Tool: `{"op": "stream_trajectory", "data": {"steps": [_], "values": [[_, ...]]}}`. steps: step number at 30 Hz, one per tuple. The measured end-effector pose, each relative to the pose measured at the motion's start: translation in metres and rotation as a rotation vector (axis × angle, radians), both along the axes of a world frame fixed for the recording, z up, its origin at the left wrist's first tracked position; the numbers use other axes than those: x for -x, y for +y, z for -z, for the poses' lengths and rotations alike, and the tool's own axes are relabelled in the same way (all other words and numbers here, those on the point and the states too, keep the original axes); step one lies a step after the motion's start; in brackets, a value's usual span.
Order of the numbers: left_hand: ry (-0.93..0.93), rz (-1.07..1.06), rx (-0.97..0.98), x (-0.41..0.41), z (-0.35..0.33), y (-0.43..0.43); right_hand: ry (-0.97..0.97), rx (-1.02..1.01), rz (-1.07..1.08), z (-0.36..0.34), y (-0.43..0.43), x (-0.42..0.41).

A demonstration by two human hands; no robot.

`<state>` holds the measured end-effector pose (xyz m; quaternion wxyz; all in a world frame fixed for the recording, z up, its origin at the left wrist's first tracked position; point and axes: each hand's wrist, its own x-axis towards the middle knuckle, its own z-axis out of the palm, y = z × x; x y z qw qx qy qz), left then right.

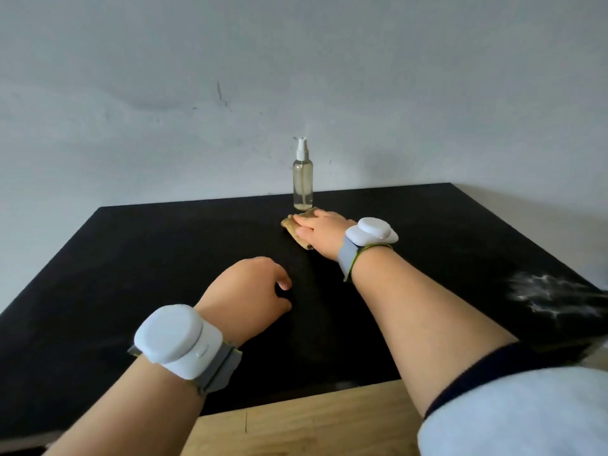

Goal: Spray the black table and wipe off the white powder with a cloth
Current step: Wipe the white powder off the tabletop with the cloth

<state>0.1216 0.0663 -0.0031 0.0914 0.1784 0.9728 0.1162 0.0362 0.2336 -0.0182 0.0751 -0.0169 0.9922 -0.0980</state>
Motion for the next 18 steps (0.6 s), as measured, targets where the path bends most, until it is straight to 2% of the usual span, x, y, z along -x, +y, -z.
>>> {"op": "stream_trajectory", "data": {"steps": [4,9,11,15,18], "values": [[0.017,-0.019,-0.026,-0.001,0.004,-0.003,-0.029,-0.126,0.054,0.001,0.054,0.008],[0.007,-0.040,-0.043,-0.001,0.002,-0.004,-0.013,-0.206,0.251,0.002,0.142,-0.006],[0.008,-0.050,-0.042,-0.001,0.002,-0.004,-0.024,-0.199,0.397,-0.001,0.164,-0.020],[0.005,-0.068,-0.044,-0.003,0.003,-0.002,-0.069,-0.353,0.506,0.008,0.166,-0.030],[-0.013,-0.075,-0.052,-0.004,0.003,-0.001,-0.056,-0.380,0.537,0.013,0.148,-0.036]]}}
